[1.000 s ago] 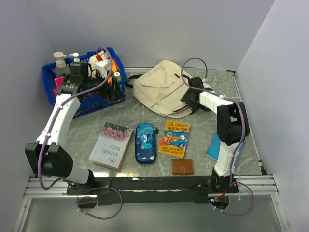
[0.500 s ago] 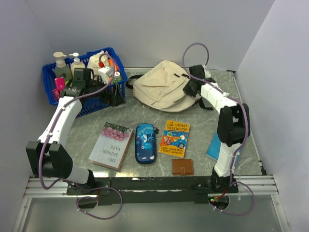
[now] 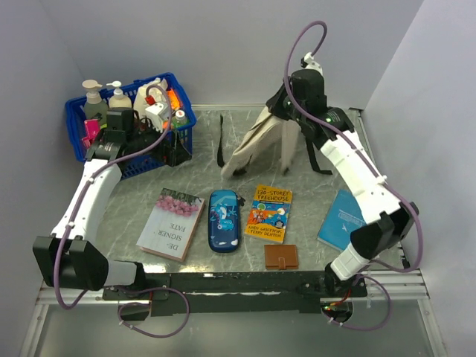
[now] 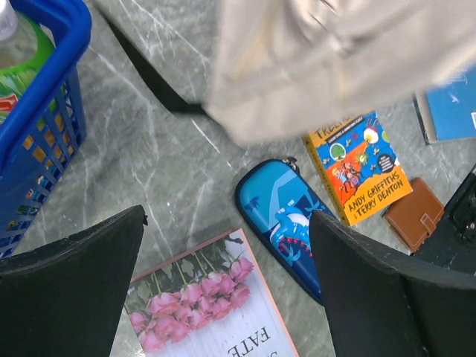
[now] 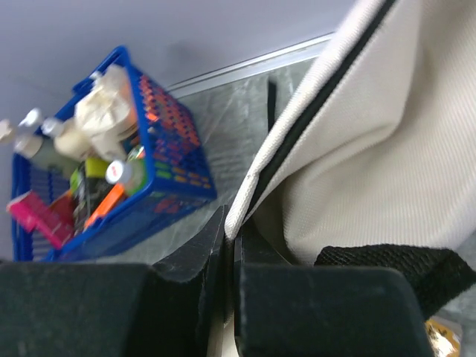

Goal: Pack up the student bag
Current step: Pick up the student bag at the center of the board, then place the student bag at the center of the board.

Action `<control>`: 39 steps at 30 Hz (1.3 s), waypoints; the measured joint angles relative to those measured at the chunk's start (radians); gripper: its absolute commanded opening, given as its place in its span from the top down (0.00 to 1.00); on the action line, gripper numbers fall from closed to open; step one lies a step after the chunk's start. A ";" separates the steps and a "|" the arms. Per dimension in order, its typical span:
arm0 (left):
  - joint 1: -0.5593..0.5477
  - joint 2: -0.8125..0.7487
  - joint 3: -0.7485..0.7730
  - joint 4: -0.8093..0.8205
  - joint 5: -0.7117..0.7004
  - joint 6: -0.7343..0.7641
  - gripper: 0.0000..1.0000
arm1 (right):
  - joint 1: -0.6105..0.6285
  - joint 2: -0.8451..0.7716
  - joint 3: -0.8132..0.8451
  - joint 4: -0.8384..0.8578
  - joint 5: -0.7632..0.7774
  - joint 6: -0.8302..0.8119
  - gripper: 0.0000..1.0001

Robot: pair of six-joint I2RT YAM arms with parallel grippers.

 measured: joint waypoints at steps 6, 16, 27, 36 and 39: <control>0.000 -0.017 -0.002 0.034 0.000 -0.037 0.04 | 0.063 -0.050 0.054 -0.075 -0.003 -0.060 1.00; 0.032 -0.046 -0.034 0.095 -0.019 -0.132 0.04 | 0.275 -0.011 0.314 -0.098 -0.037 -0.149 1.00; 0.160 -0.179 -0.004 0.177 -0.049 -0.198 0.04 | 0.339 -0.529 -0.602 0.225 -0.108 -0.025 1.00; -0.061 -0.132 -0.071 0.144 -0.026 -0.105 0.04 | 0.323 -0.545 -1.227 0.196 -0.092 0.054 0.36; -0.125 -0.059 -0.074 0.130 -0.027 -0.072 0.04 | 0.328 -0.538 -1.226 0.194 -0.100 0.032 0.30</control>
